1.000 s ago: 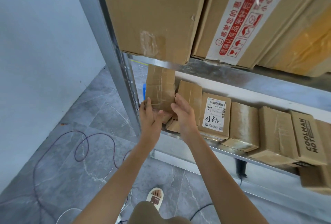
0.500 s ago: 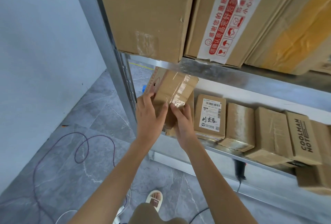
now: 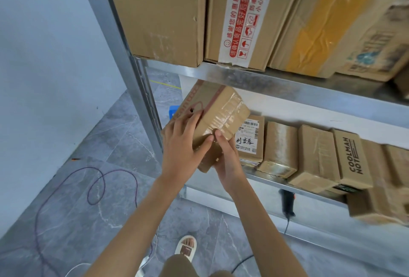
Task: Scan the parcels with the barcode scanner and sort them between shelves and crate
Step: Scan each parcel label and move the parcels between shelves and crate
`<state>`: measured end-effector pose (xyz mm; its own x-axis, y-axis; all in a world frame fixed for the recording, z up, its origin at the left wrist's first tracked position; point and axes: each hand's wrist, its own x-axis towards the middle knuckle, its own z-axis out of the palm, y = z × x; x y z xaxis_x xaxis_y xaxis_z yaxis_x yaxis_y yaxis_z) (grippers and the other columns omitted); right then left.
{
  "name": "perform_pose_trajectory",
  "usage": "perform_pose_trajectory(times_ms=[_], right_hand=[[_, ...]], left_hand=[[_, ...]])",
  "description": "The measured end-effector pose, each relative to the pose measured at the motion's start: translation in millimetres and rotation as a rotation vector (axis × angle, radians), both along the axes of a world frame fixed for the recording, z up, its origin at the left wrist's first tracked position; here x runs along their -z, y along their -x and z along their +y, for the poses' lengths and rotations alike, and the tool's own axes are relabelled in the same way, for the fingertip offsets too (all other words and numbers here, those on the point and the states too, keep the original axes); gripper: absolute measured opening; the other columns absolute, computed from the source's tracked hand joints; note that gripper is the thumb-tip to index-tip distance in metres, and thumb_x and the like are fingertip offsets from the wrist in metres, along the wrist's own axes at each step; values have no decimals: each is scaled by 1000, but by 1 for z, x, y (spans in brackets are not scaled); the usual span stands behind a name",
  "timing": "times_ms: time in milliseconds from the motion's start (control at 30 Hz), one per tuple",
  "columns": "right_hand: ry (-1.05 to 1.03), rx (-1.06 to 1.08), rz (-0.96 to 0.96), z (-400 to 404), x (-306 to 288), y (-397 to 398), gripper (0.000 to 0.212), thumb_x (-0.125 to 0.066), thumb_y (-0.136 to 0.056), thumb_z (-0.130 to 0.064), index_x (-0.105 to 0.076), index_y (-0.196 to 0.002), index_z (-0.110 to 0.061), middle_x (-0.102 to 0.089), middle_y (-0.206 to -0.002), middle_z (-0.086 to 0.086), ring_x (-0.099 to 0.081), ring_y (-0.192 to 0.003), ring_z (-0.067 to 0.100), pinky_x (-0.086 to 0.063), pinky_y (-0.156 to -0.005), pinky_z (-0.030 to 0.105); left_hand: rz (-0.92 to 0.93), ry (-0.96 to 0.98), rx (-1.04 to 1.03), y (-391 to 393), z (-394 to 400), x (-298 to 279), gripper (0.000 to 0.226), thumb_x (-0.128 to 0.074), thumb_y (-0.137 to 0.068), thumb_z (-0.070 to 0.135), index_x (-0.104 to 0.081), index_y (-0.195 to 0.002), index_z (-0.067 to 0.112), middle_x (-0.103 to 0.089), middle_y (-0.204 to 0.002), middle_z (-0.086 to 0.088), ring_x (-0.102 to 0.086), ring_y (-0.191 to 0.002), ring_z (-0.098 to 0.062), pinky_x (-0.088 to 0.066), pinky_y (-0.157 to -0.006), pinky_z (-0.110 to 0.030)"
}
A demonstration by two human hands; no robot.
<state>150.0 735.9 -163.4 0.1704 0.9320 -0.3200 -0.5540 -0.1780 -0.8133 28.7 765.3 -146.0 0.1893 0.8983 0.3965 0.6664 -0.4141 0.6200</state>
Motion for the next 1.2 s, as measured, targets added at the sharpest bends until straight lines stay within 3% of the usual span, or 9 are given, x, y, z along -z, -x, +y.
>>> perform_pose_trajectory(times_ms=[233, 367, 433, 700, 833, 933, 1033, 1100, 1200], right_hand=[[18, 122, 13, -48, -10, -26, 63, -51, -89, -59, -54, -141, -24, -66, -132, -1, -60, -126, 16, -44, -110, 41], [-25, 122, -60, -80, -18, -45, 30, -48, -104, -28, -61, -131, -19, -65, -131, 10, -57, -128, 31, -43, -110, 50], [-59, 129, -102, -98, -21, -57, 29, -51, -103, -30, -61, -130, -26, -65, -132, 6, -58, -127, 28, -44, -110, 49], [-72, 136, -327, -177, -13, -106, 51, -53, -98, -52, -43, -147, -41, -56, -143, -13, -54, -131, 8, -48, -100, 30], [43, 264, -274, -210, -6, -120, 56, -61, -89, -48, -48, -143, -40, -61, -123, -18, -61, -109, -2, -51, -75, 13], [117, 341, -415, -232, 6, -126, 50, -64, -95, -31, -48, -142, -32, -52, -93, -10, -54, -77, 6, -52, -61, 24], [209, 307, -643, -252, 29, -129, 56, -71, -89, -40, -45, -138, -41, -43, -113, -9, -52, -102, 14, -50, -97, 36], [232, 301, -703, -265, 39, -128, 63, -75, -83, -47, -43, -137, -44, -39, -122, -2, -48, -114, 16, -46, -103, 33], [236, 356, -748, -277, 45, -128, 86, -82, -78, -42, -37, -150, -30, -40, -125, 2, -46, -114, 12, -46, -100, 30]], left_hand=[[-286, 182, 154, -13, -42, -15, 74, -69, -93, 39, -24, -152, 44, -37, -150, 22, -38, -140, -1, -40, -114, -39], [-397, 196, 221, -24, -74, -22, 74, -65, -95, 36, -16, -146, 59, -30, -147, 42, -36, -142, 3, -38, -116, -30], [-436, 204, 251, -34, -89, -25, 69, -62, -95, 37, -20, -146, 57, -29, -147, 46, -33, -143, 6, -31, -115, -18], [-401, 285, 402, -84, -141, -14, 53, -56, -101, 28, -35, -149, 38, -39, -147, 29, -34, -137, 15, -25, -107, -3], [-310, 349, 388, -106, -166, 3, 43, -49, -105, 27, -42, -143, 44, -41, -147, 9, -33, -128, 23, -25, -102, 1], [-260, 421, 365, -119, -184, 19, 40, -47, -104, 32, -39, -138, 52, -35, -150, 0, -30, -123, 27, -28, -111, -8], [-196, 558, 321, -127, -203, 30, 70, -48, -88, 74, -26, -150, 50, -31, -156, 3, -31, -140, 0, -27, -121, -37], [-123, 634, 283, -130, -214, 36, 101, -45, -72, 90, -20, -158, 43, -31, -159, 1, -30, -147, -19, -28, -120, -47], [-311, 721, 295, -128, -225, 41, 69, -66, -87, 59, -37, -148, 45, -56, -138, 23, -49, -133, 0, -43, -110, -32]])
